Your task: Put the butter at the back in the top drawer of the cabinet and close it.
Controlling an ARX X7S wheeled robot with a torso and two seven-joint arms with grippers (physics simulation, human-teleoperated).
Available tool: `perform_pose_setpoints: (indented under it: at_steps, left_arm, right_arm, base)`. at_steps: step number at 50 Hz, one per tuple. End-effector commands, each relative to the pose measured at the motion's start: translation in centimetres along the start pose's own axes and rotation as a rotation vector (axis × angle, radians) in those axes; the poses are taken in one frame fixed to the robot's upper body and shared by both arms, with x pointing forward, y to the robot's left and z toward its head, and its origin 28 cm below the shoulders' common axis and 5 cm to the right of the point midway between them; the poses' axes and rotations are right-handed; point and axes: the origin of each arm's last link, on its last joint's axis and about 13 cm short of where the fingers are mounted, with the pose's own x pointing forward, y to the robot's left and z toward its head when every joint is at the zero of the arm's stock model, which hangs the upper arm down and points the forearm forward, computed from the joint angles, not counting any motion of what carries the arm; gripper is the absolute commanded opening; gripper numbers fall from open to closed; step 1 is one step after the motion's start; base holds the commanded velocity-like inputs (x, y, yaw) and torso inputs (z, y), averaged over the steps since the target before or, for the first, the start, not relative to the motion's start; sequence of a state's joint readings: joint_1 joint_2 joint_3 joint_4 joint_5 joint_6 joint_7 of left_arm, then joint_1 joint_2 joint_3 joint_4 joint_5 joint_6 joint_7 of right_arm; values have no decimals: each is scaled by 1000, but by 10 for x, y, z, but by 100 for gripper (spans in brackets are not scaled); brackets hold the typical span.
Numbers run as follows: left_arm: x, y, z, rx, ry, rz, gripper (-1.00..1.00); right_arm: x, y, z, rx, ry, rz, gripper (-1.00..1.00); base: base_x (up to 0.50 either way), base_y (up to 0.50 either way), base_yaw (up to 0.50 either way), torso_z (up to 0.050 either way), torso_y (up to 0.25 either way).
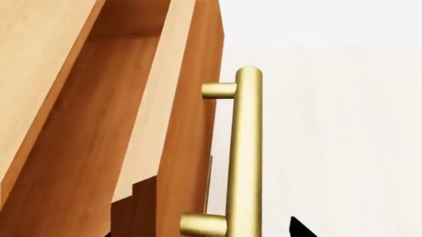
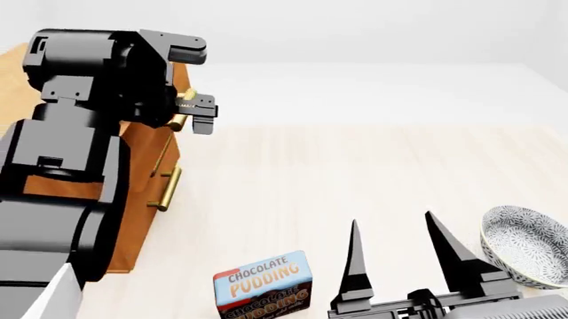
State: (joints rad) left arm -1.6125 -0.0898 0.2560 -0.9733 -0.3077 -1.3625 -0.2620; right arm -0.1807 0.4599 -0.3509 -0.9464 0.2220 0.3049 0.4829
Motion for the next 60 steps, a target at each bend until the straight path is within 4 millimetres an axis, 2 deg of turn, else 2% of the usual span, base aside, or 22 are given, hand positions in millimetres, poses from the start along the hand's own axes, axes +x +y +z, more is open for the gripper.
perform_pose_setpoints:
  at_steps: [1, 31, 60]
  left_arm:
    - [0, -16, -11, 22, 26, -88, 100]
    - [-27, -48, -7, 58, -6, -142, 100]
    - [-48, -80, -12, 144, -24, -190, 100]
  right_arm:
    - [-1, 0, 0, 4, -2, 1, 100]
    - [-10, -12, 3, 20, -14, -12, 100]
    - [-15, -18, 0, 34, -13, -27, 100]
  base:
    - [0, 0, 0, 0, 0]
    - [0, 0, 0, 0, 0]
    - [0, 0, 0, 0, 0]
